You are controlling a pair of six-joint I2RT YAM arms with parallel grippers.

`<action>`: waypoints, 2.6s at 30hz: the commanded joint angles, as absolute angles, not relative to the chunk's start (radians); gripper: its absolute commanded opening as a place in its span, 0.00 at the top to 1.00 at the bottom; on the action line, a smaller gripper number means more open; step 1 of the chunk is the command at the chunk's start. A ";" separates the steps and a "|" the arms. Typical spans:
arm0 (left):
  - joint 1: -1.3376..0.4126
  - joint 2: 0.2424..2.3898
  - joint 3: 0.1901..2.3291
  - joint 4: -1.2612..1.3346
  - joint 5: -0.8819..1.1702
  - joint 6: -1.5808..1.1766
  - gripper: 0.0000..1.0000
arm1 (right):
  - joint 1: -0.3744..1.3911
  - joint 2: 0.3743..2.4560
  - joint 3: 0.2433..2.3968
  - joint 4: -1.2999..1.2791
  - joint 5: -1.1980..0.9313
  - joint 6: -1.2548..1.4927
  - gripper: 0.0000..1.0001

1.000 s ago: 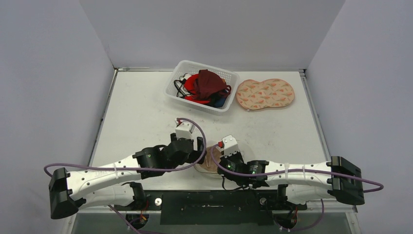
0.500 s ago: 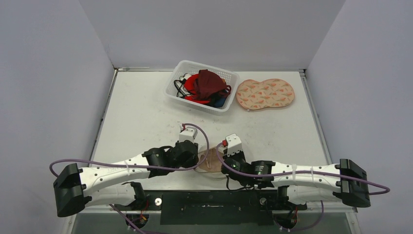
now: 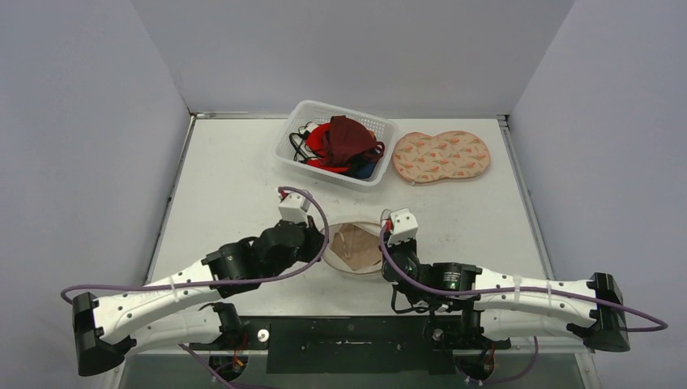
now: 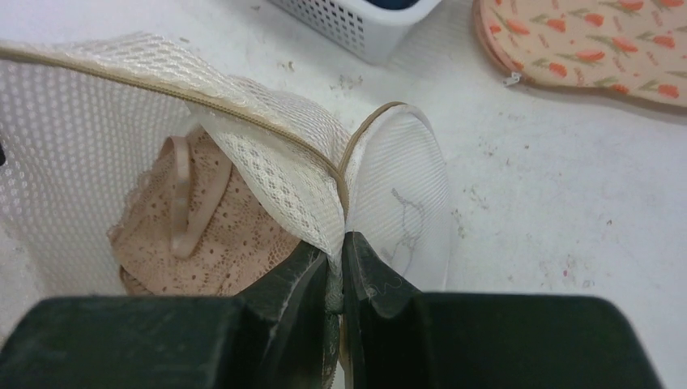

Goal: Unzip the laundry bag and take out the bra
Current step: Pick up the bra from the laundry bag.

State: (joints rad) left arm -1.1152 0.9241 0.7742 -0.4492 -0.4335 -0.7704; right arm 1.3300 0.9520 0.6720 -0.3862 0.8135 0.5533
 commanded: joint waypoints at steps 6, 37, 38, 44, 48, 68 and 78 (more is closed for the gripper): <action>-1.109 0.894 0.650 -0.257 -0.460 -0.785 1.00 | 1.332 0.963 0.531 -0.162 0.879 0.557 0.95; -1.110 0.921 0.569 -0.216 -0.351 -0.896 0.98 | 1.401 1.014 0.672 -0.317 0.468 0.495 0.66; -1.110 0.921 0.568 -0.215 -0.346 -0.901 0.97 | 1.401 1.023 0.661 -0.301 0.440 0.488 0.67; -1.110 0.917 0.537 -0.204 -0.320 -0.932 0.95 | 1.407 1.077 0.608 -0.237 0.295 0.449 0.70; -1.110 0.897 0.523 -0.214 -0.317 -0.957 0.82 | 1.424 1.091 0.558 -0.188 0.225 0.447 0.70; -1.233 0.926 0.478 -0.190 -0.262 -1.136 0.40 | 1.477 1.124 0.470 0.048 0.313 0.549 0.71; -1.276 1.058 0.481 -0.209 -0.359 -1.169 0.80 | 1.486 1.046 0.444 0.037 0.396 0.575 0.62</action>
State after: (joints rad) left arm -1.2636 1.0481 0.4774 -0.2100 -0.2733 -1.1503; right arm 1.4738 1.1049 0.4511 0.0067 0.3103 0.5476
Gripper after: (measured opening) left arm 0.314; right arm 0.350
